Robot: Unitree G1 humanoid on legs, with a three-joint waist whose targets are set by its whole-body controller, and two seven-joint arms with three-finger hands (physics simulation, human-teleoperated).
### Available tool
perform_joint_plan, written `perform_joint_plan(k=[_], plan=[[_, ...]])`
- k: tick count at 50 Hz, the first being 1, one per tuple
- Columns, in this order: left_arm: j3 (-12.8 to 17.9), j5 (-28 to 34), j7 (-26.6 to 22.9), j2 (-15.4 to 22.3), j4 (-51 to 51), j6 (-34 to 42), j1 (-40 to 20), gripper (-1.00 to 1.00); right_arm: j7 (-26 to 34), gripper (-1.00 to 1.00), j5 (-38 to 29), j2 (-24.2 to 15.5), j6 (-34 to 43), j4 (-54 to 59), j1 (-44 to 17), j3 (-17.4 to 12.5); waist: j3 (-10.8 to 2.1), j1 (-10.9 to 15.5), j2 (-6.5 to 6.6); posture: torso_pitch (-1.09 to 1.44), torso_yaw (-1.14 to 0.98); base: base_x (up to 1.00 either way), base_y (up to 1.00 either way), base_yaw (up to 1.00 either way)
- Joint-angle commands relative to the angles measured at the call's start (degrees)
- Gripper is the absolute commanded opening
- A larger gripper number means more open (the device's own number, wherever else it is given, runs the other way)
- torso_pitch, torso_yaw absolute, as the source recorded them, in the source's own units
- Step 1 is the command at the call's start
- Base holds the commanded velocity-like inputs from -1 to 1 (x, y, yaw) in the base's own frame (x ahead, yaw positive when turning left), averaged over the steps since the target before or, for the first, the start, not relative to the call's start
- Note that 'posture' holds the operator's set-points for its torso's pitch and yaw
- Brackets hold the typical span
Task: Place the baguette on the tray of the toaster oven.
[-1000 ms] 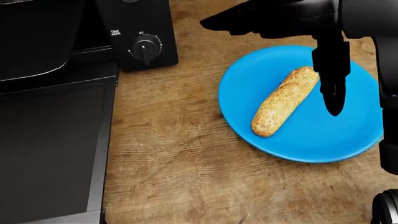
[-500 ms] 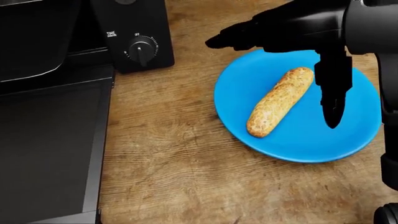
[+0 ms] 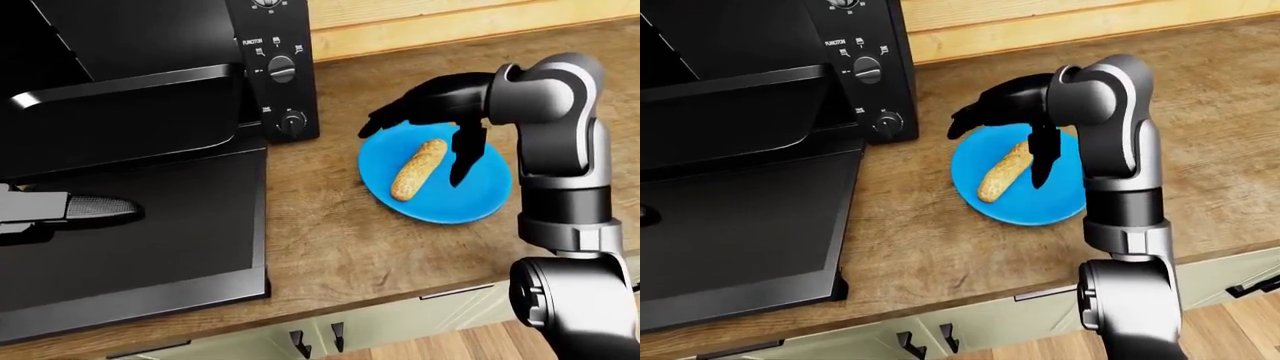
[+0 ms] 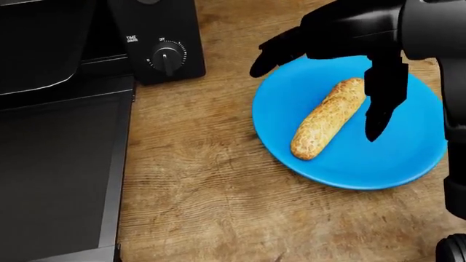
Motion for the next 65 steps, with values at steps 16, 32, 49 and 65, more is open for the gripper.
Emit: perform_joint_plan(k=[16,32,49,65], plan=[[0.06,2.38,0.08,0.35,0.35,-1.41,-1.32,1.00,-1.20,0.40,0.54,-0.88,-0.72,-1.02,-2.20,-1.00,-1.39,0.00,0.03,0.00,0.00,0.00,0.00,0.00],[1.32,3.12,-0.74,-1.05,-0.50,-0.43,-0.41,1.00,-0.59,0.19,0.41,-0.20,0.21,-2.87,-0.72,-0.91,-1.37,-0.03,-0.03,0.00,0.00,0.00,0.00,0.00],[1.68,3.35,-1.06,-1.35,-0.60,-0.24,-0.25,1.00,-0.27,0.17,-0.12,-0.23,0.22,-3.50,0.57,-0.96,-1.42,0.05,-0.07,0.00,0.00,0.00,0.00,0.00],[0.66,4.08,-1.20,-1.16,-0.19,-0.12,-0.95,1.00,-1.15,0.09,-0.57,-0.04,-0.52,-2.85,1.34,-0.98,-1.50,0.08,-0.07,0.00,0.00,0.00,0.00,0.00]])
